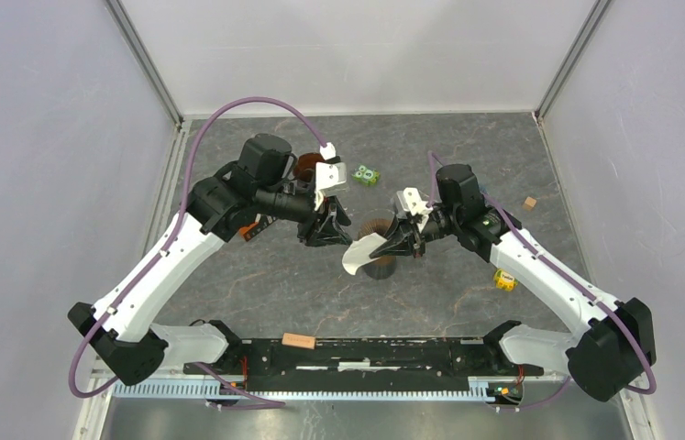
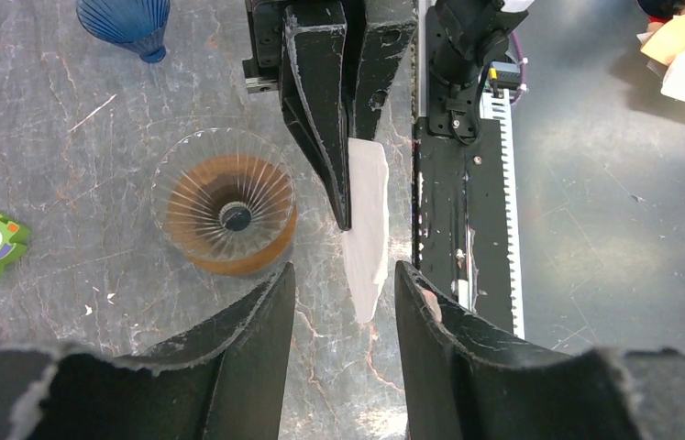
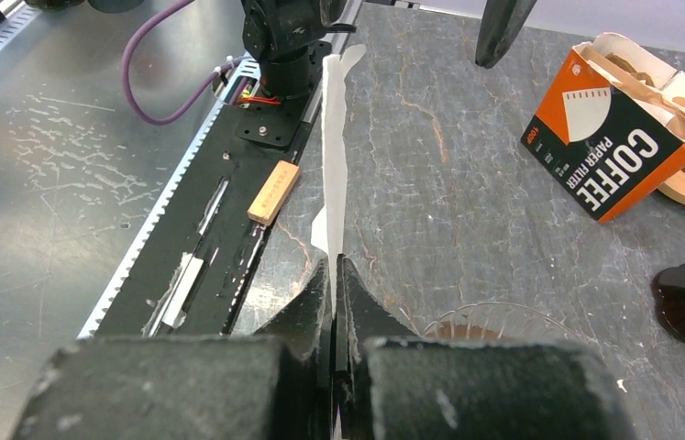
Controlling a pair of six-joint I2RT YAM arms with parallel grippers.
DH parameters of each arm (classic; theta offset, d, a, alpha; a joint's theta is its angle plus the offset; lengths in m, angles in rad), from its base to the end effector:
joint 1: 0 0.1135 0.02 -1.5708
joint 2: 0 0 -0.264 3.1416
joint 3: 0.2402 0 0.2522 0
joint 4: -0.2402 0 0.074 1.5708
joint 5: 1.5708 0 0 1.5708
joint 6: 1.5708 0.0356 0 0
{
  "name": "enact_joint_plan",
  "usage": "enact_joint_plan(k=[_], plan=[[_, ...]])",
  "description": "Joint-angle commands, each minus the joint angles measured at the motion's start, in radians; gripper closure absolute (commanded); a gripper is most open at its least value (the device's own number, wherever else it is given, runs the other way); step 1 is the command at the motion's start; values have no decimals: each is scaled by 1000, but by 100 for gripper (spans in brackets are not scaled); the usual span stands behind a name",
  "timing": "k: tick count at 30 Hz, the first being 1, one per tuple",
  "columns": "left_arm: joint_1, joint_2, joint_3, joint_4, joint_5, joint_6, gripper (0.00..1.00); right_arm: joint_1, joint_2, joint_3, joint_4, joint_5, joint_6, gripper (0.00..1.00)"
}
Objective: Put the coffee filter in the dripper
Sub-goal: Place the coffee filter in the coffee dripper.
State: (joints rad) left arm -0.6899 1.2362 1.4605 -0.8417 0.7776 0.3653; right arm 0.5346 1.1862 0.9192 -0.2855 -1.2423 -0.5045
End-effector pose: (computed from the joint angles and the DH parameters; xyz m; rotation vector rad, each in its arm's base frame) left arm 0.1691 -0.1719 0.4183 1.4514 1.6020 -1.0315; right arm 0.1944 0.1542 0.3066 -1.5228 1.2093 1.3073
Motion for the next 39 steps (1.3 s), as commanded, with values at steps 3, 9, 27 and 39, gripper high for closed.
enact_joint_plan(k=[3,9,27,39], plan=[[-8,10,-6,20,8,52,49,-3,-7,12,51,-37,30,100],[-12,15,-8,27,-7,52,49,-3,-8,10,58,-40,38,100],[-19,26,-8,36,-14,57,49,-4,-9,4,85,-50,66,100],[-32,39,-20,52,-9,58,50,-3,-9,-8,130,-63,110,100]])
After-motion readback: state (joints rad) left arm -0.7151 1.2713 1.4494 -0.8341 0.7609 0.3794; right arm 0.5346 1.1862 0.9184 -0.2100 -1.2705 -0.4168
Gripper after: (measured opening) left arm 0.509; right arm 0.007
